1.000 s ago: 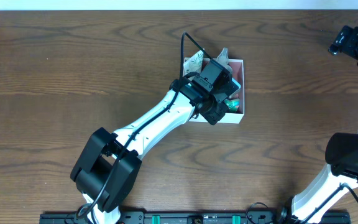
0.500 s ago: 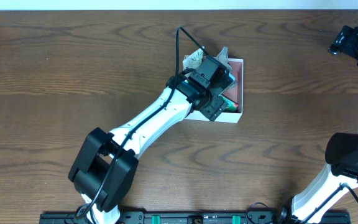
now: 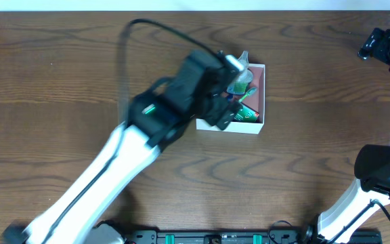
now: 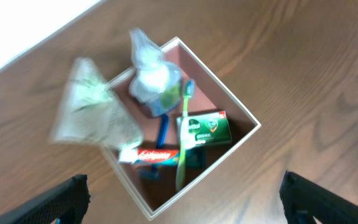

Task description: Pack container

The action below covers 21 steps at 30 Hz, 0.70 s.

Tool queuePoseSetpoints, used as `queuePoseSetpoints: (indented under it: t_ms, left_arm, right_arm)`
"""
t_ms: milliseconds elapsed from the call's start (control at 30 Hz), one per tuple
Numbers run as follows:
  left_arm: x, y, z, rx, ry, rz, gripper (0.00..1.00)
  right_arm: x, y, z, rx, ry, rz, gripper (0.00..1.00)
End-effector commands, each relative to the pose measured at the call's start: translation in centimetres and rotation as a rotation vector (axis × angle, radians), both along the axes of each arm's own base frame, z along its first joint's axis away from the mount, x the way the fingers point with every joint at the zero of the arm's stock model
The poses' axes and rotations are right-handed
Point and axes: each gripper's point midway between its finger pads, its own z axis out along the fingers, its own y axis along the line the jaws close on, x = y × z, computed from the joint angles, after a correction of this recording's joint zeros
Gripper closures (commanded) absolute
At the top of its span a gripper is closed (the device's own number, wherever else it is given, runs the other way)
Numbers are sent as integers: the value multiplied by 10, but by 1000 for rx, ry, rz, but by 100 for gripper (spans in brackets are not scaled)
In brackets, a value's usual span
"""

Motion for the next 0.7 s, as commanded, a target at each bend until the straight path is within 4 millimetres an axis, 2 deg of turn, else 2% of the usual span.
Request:
queuePoseSetpoints:
  t_ms: [0,100,200,267,467,667]
  left_arm:
    - [-13,43,52,-36,-109,149,2]
    - [-36,92,71,-12,-146,297,2]
    - [-61,138,79,4,-156,444,2]
    - [-77,161,80,-3,-149,519,2]
    - [-126,224,74,-65,-94,765,2]
    - [-175,279,50,-73,-4,1007,2]
  right_arm:
    - [-3,0,12,-6,-33,-15,1]
    - [-3,0,12,-6,-33,-15,1]
    - [-3,0,12,-6,-33,-15,1]
    - [-3,0,12,-6,-33,-15,1]
    - [-3,0,12,-6,-33,-15,1]
    - [-3,0,12,-6,-33,-15,1]
